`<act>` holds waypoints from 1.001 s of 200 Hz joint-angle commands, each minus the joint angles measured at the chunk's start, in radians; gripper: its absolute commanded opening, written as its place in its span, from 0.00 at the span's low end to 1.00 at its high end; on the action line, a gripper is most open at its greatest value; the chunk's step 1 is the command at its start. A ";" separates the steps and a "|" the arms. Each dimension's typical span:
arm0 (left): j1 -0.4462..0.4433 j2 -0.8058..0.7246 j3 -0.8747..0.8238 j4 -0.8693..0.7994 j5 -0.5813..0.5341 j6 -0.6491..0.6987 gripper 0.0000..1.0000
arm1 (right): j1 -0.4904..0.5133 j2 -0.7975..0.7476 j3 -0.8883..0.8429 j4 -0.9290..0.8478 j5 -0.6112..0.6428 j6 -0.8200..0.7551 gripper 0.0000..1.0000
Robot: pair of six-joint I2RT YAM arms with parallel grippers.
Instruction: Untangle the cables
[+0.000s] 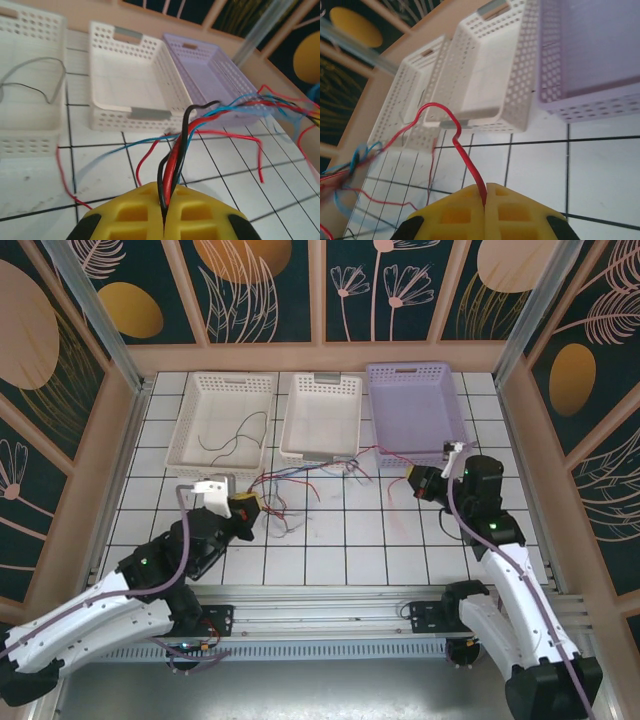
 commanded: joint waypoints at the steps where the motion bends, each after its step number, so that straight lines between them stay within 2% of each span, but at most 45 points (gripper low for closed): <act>1: 0.001 -0.030 0.035 -0.075 -0.092 -0.026 0.00 | -0.052 -0.033 -0.015 -0.047 0.044 0.038 0.00; 41: 0.001 -0.050 0.034 -0.097 -0.107 -0.037 0.00 | -0.159 -0.111 0.010 -0.074 0.075 0.078 0.00; 75: 0.001 -0.063 0.030 -0.091 -0.107 -0.038 0.00 | -0.215 -0.147 0.045 -0.101 0.147 0.112 0.00; 95: 0.001 -0.050 0.022 -0.068 -0.081 -0.031 0.00 | -0.222 -0.145 0.059 -0.053 0.121 0.140 0.00; 111: 0.001 -0.030 0.010 -0.034 -0.054 -0.020 0.00 | -0.221 -0.086 0.092 -0.016 0.104 0.160 0.00; 137: 0.001 0.002 -0.007 0.044 0.012 0.001 0.00 | -0.221 0.040 0.130 0.072 0.187 0.169 0.00; 178: 0.001 0.054 -0.029 0.154 0.109 0.022 0.00 | -0.219 0.343 0.214 0.186 0.298 0.168 0.00; 200: 0.002 0.077 -0.034 0.190 0.137 0.022 0.00 | -0.206 0.497 0.276 0.214 0.317 0.168 0.00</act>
